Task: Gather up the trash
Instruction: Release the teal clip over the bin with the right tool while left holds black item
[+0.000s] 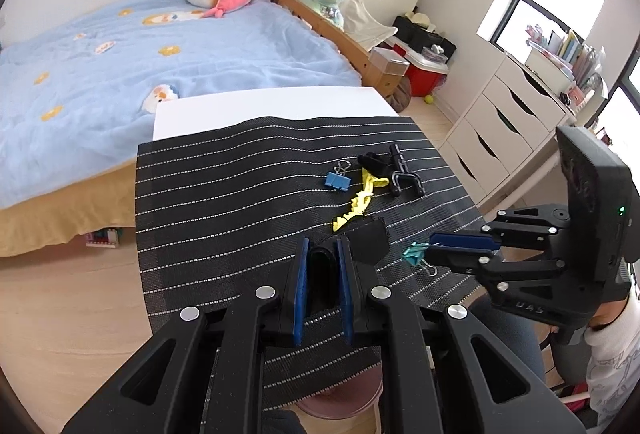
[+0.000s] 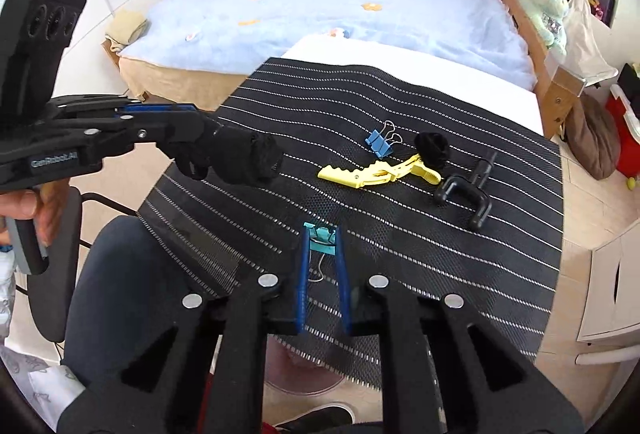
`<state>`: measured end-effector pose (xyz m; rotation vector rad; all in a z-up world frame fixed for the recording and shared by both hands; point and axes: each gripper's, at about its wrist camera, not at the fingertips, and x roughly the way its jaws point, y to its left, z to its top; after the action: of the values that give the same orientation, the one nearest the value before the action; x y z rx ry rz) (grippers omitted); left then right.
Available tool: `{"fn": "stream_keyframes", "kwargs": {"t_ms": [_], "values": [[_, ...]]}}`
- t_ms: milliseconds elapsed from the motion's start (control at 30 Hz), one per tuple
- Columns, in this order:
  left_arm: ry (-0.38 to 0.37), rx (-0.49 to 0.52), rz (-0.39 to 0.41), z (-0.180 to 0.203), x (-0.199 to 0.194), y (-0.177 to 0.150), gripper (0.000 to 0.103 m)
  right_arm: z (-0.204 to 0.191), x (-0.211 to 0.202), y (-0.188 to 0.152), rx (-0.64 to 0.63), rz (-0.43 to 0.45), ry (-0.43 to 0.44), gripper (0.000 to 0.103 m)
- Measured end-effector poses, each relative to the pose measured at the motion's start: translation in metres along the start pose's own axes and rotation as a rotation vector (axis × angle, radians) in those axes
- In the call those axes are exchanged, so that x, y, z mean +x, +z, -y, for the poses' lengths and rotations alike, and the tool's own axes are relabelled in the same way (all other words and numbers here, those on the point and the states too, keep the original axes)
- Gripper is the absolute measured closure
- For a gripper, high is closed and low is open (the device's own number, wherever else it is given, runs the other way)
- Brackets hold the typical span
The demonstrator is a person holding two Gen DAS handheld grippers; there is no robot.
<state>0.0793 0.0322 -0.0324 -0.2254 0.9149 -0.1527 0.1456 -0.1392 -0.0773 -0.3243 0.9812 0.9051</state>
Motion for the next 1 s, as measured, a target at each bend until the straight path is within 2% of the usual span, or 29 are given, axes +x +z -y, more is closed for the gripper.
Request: {"fn": "stream_keyframes", "kwargs": {"t_ms": [567, 1000], "values": [[0.031, 0.087, 0.033, 0.039, -0.034, -0.035, 0.089, -0.033, -0.064, -0.049, -0.026, 0.046, 0.036, 0.091], [0.035, 0.114, 0.039, 0.056, -0.056, -0.065, 0.089, -0.054, -0.063, -0.087, -0.020, -0.002, 0.104, 0.091]]}}
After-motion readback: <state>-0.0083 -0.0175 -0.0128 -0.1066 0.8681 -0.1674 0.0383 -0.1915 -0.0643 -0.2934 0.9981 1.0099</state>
